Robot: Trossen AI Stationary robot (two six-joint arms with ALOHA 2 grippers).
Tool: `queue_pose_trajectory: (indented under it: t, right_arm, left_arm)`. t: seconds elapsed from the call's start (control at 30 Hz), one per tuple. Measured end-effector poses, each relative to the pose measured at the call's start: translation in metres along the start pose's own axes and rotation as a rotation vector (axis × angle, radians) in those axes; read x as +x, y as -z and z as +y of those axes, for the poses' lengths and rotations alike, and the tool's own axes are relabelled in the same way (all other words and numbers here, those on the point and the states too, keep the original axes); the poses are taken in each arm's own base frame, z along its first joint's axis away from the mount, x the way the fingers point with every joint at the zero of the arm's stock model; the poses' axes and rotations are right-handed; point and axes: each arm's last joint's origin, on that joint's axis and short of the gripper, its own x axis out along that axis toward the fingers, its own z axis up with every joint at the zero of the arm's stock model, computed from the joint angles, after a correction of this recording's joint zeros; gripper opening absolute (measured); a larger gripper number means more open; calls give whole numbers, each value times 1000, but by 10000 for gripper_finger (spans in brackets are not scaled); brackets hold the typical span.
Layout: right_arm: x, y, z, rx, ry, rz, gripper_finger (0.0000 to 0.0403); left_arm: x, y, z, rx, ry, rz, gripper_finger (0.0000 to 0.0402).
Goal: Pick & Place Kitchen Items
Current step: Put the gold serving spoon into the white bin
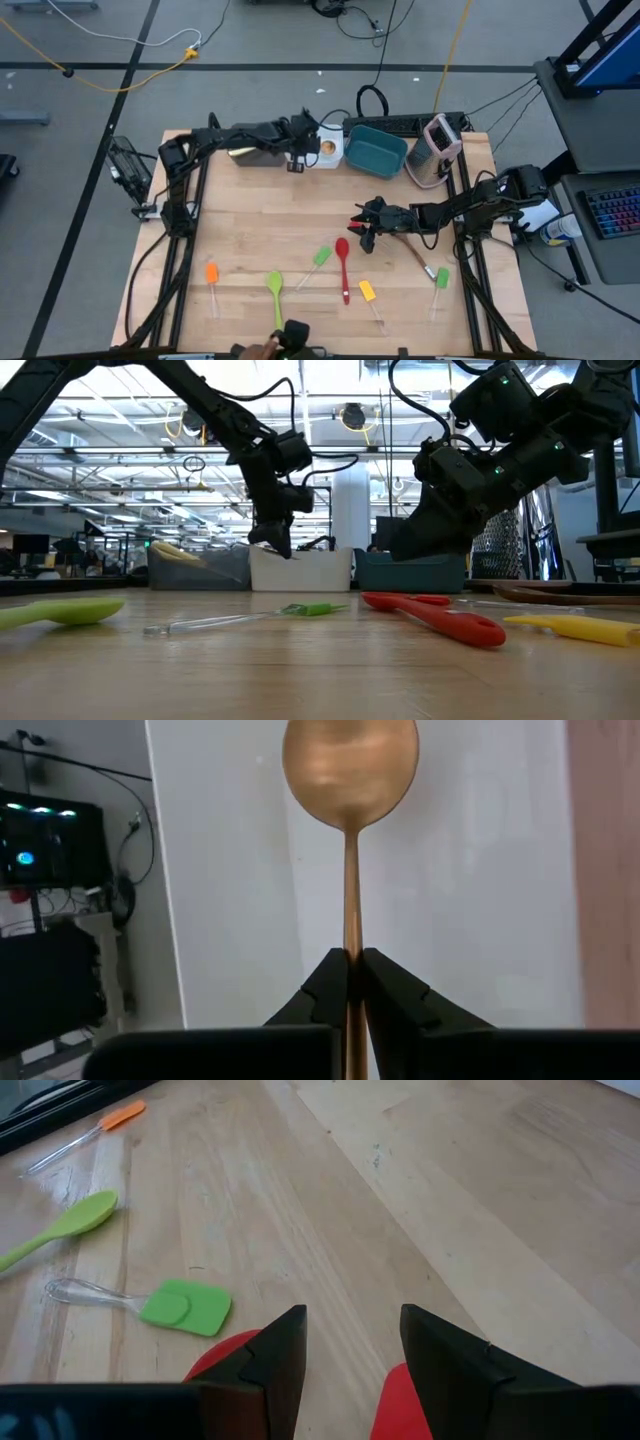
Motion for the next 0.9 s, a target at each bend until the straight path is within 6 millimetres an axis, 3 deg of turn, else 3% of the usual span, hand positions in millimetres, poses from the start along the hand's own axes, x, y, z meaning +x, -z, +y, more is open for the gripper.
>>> queue_pose_trajectory:
  t: [0.9]
  right_arm:
    - [0,0,0,-1,0,0,155]
  left_arm:
    - [3,11,5,-39,74,-9,21]
